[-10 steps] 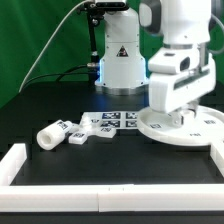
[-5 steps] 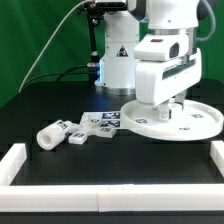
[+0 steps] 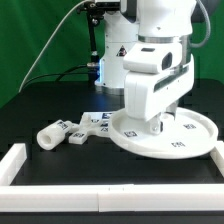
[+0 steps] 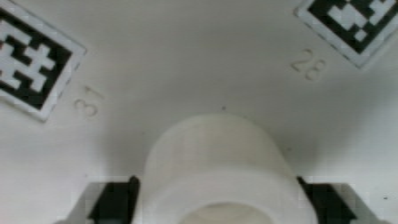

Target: Assemble round table

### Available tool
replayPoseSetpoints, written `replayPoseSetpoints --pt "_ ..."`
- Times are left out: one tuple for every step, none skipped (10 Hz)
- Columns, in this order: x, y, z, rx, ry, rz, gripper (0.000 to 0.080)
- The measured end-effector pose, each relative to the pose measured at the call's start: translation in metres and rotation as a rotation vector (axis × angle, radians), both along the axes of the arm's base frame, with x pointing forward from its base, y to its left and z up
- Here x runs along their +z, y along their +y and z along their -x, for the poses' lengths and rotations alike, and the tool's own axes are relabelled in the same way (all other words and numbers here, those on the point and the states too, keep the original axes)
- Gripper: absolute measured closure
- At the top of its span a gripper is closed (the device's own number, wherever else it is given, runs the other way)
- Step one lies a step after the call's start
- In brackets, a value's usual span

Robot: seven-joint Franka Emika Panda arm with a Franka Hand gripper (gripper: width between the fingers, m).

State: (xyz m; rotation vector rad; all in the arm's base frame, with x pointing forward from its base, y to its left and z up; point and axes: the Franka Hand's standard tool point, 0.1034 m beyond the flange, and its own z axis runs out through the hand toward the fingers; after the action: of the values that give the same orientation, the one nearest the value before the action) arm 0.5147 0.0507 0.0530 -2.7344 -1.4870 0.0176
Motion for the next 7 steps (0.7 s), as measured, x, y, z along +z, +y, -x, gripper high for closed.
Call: replayPoseSetpoints --pt "-0.005 -0.006 -0.008 0.044 -0.001 -0.007 0.0394" --pt "-0.006 -0.006 -0.006 0.027 0.001 -0.006 0.0394" --pt "-0.007 -0.006 -0.006 0.028 0.003 -0.006 0.0394" --pt "-0.007 -0.006 -0.006 0.027 0.004 -0.006 0.0394" --pt "-0.009 -0.008 -0.006 0.034 0.006 -0.007 0.0394" --pt "-0.016 -0.014 -0.012 0.046 0.014 -0.008 0.0394" --pt "-0.023 -0.015 -0.025 0.040 0.016 -0.011 0.0394"
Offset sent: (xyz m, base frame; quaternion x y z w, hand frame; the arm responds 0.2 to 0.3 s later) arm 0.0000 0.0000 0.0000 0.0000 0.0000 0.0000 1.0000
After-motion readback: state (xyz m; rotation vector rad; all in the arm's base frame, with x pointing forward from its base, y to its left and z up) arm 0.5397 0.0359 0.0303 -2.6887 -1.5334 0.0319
